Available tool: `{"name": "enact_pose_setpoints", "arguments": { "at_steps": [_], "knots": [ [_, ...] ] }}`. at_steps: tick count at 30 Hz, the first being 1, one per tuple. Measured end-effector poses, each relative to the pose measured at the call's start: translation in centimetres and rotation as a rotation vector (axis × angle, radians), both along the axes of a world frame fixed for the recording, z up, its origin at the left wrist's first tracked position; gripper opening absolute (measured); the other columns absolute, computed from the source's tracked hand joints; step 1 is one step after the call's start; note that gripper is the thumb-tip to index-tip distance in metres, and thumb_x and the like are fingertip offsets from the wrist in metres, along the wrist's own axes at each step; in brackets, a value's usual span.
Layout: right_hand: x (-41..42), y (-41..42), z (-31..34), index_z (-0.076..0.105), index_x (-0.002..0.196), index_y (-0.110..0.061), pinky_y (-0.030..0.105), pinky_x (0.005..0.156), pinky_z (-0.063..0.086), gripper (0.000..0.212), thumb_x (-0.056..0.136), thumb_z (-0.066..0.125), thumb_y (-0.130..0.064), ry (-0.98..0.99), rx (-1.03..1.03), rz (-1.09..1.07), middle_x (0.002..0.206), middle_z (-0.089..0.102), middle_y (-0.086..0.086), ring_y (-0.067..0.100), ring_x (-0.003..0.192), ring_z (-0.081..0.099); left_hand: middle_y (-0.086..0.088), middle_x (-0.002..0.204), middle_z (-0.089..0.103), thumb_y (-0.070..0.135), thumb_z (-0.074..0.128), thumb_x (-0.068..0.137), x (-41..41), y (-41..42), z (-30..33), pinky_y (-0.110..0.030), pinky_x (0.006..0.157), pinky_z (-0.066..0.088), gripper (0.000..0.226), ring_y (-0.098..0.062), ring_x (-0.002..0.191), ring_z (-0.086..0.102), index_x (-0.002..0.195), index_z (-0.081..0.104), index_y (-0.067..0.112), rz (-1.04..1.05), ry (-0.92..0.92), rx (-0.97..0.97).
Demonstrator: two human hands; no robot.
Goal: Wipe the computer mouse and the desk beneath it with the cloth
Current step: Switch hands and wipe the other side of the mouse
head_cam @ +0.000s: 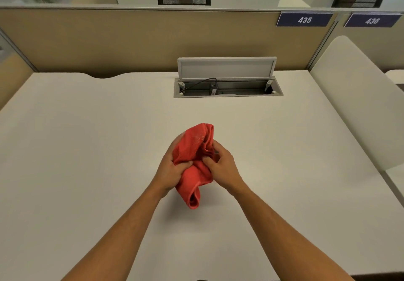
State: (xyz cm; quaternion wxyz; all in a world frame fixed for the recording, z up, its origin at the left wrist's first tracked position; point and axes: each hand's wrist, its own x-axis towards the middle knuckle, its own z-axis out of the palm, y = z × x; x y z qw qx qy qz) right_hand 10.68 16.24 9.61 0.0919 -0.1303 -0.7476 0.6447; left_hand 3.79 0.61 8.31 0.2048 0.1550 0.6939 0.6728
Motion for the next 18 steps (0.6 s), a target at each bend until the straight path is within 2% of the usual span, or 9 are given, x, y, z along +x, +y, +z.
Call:
{"name": "enact_pose_setpoints", "arguments": {
  "at_steps": [3, 5, 7, 9, 12, 14, 16, 17, 18],
  "knots": [
    [-0.1, 0.8, -0.3, 0.065, 0.113, -0.029, 0.033, 0.072, 0.059, 0.031, 0.091, 0.057, -0.009, -0.022, -0.012, 0.024, 0.105, 0.066, 0.001, 0.016, 0.089, 0.067, -0.003, 0.128, 0.063, -0.015, 0.059, 0.081, -1.4, 0.0, 0.3, -0.041, 0.096, 0.054, 0.056, -0.025, 0.116, 0.063, 0.123, 0.064, 0.022, 0.086, -0.003, -0.022],
    [-0.2, 1.6, -0.8, 0.065, 0.118, -0.030, 0.030, 0.073, 0.059, 0.035, 0.091, 0.059, -0.009, -0.047, -0.002, -0.030, 0.112, 0.065, 0.001, 0.012, 0.090, 0.066, -0.012, 0.126, 0.063, -0.023, 0.049, 0.081, -2.6, -0.2, 0.2, -0.047, 0.100, 0.051, 0.048, -0.033, 0.116, 0.062, 0.114, 0.068, 0.007, 0.164, -0.036, -0.012],
    [-0.1, 2.4, -1.4, 0.066, 0.117, -0.027, 0.030, 0.069, 0.059, 0.037, 0.089, 0.060, -0.005, -0.063, -0.028, -0.107, 0.115, 0.064, 0.003, 0.015, 0.091, 0.065, -0.012, 0.121, 0.066, -0.023, 0.045, 0.083, -3.6, -0.5, 0.3, -0.043, 0.095, 0.054, 0.044, -0.034, 0.112, 0.064, 0.104, 0.071, 0.004, 0.204, -0.063, 0.018],
    [-0.1, 3.2, -2.0, 0.068, 0.114, -0.024, 0.029, 0.062, 0.058, 0.035, 0.088, 0.059, -0.004, -0.079, -0.052, -0.168, 0.112, 0.065, 0.005, 0.018, 0.086, 0.064, -0.008, 0.114, 0.069, -0.020, 0.047, 0.084, -4.4, -1.0, 0.5, -0.036, 0.085, 0.057, 0.043, -0.031, 0.103, 0.067, 0.094, 0.074, 0.012, 0.183, -0.076, 0.040],
    [-0.3, 4.2, -3.1, 0.069, 0.111, -0.024, 0.034, 0.074, 0.058, 0.026, 0.091, 0.059, -0.012, -0.134, 0.064, -0.240, 0.110, 0.067, -0.003, 0.014, 0.090, 0.064, 0.000, 0.102, 0.073, -0.006, 0.056, 0.074, -5.2, -1.5, 0.8, -0.027, 0.073, 0.057, 0.036, -0.018, 0.091, 0.071, 0.085, 0.077, 0.021, 0.090, -0.078, 0.017],
    [-0.5, 4.5, -3.8, 0.068, 0.111, -0.025, 0.025, 0.081, 0.054, 0.022, 0.092, 0.058, -0.019, -0.163, 0.163, -0.247, 0.114, 0.066, -0.008, 0.007, 0.094, 0.062, 0.007, 0.092, 0.074, 0.004, 0.055, 0.066, -5.7, -1.5, 0.9, -0.022, 0.068, 0.055, 0.033, -0.010, 0.083, 0.070, 0.081, 0.077, 0.022, 0.061, -0.096, -0.026],
    [-0.6, 4.5, -4.4, 0.067, 0.115, -0.026, 0.016, 0.082, 0.048, 0.024, 0.092, 0.059, -0.023, -0.178, 0.253, -0.202, 0.119, 0.064, -0.007, 0.004, 0.096, 0.060, -0.002, 0.093, 0.073, 0.016, 0.060, 0.071, -6.2, -1.2, 1.0, -0.030, 0.073, 0.054, 0.019, -0.019, 0.086, 0.069, 0.081, 0.075, 0.016, 0.062, -0.154, -0.023],
    [-0.7, 4.5, -4.7, 0.066, 0.118, -0.025, 0.020, 0.086, 0.048, 0.027, 0.091, 0.060, -0.024, -0.188, 0.317, -0.157, 0.121, 0.062, -0.006, 0.006, 0.099, 0.058, -0.012, 0.096, 0.072, 0.026, 0.065, 0.076, -6.4, -0.9, 0.9, -0.041, 0.078, 0.054, 0.019, -0.029, 0.090, 0.069, 0.084, 0.073, 0.010, 0.062, -0.175, -0.018],
    [-0.8, 4.5, -5.0, 0.064, 0.122, -0.025, 0.027, 0.092, 0.047, 0.032, 0.090, 0.062, -0.026, -0.199, 0.392, -0.097, 0.124, 0.060, -0.005, 0.010, 0.106, 0.056, -0.022, 0.098, 0.071, 0.038, 0.069, 0.080, -6.4, -0.5, 0.7, -0.049, 0.083, 0.054, 0.035, -0.038, 0.091, 0.069, 0.087, 0.070, 0.003, 0.083, -0.185, -0.036]
  ]
}}
